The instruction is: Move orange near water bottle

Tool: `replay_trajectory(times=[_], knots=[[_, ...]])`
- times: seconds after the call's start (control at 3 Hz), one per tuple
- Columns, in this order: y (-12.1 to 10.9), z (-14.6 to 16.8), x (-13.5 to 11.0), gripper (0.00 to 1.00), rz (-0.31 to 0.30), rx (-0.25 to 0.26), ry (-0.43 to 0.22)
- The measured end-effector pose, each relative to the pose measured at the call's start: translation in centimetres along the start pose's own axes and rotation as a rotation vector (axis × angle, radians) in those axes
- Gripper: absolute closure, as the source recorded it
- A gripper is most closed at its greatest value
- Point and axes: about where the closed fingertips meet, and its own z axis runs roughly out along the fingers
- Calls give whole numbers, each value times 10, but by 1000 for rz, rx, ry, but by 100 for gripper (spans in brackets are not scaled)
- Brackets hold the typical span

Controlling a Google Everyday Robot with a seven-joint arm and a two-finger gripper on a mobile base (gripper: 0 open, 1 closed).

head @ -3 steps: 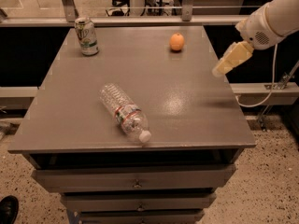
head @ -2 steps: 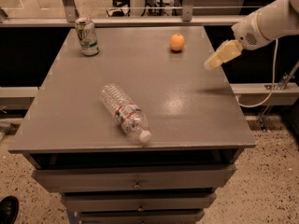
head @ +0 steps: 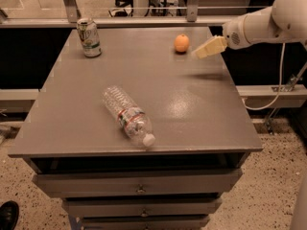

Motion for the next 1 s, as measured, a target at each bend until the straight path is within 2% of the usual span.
replay_trajectory(times=[0.33, 1.0], knots=[[3, 43, -18, 0, 19, -37, -77], [9, 84, -31, 0, 17, -83, -125]])
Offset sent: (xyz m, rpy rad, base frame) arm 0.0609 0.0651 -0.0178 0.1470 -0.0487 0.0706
